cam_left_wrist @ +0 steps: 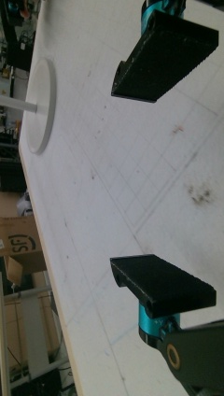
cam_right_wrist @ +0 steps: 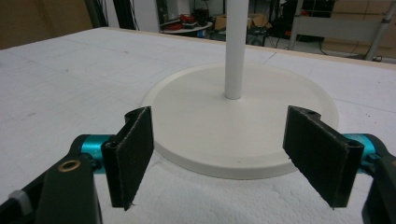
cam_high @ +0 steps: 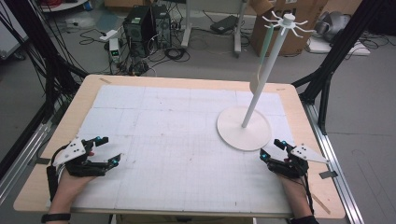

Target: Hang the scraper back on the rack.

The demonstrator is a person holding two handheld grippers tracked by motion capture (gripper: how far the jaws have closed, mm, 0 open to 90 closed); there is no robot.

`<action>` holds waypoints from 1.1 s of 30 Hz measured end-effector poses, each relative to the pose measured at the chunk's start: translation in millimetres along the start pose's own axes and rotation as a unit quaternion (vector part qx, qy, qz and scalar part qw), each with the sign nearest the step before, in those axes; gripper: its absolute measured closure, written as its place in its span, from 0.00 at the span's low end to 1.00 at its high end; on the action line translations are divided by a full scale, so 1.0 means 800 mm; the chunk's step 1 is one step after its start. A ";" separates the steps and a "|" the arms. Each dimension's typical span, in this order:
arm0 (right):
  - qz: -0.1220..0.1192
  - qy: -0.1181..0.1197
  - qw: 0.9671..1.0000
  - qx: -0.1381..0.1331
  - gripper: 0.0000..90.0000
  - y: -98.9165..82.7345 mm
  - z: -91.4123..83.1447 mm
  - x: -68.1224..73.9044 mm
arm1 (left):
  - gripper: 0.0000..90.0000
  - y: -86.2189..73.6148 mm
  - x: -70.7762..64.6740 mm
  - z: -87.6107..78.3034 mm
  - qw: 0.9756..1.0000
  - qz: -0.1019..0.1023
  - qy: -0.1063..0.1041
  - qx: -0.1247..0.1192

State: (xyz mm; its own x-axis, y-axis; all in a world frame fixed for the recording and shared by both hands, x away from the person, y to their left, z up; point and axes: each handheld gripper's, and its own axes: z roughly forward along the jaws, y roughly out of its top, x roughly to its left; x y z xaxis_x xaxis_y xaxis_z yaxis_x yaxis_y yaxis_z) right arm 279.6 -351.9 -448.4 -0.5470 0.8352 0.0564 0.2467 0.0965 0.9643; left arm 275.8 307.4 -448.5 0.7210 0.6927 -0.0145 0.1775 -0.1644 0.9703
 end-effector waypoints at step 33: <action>-0.006 -0.004 1.000 0.004 0.27 0.000 0.000 0.003 | 0.18 -0.005 0.004 -0.009 1.000 -0.011 0.025 -0.008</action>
State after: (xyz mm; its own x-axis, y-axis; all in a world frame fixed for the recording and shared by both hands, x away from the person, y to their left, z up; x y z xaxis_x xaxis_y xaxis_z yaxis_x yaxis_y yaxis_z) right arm 278.6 -349.9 -448.3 -0.5440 0.8380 0.0430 0.2470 0.1109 0.9626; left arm 272.7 314.9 -450.6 0.6832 0.7298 -0.0235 0.1817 -0.1388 0.9735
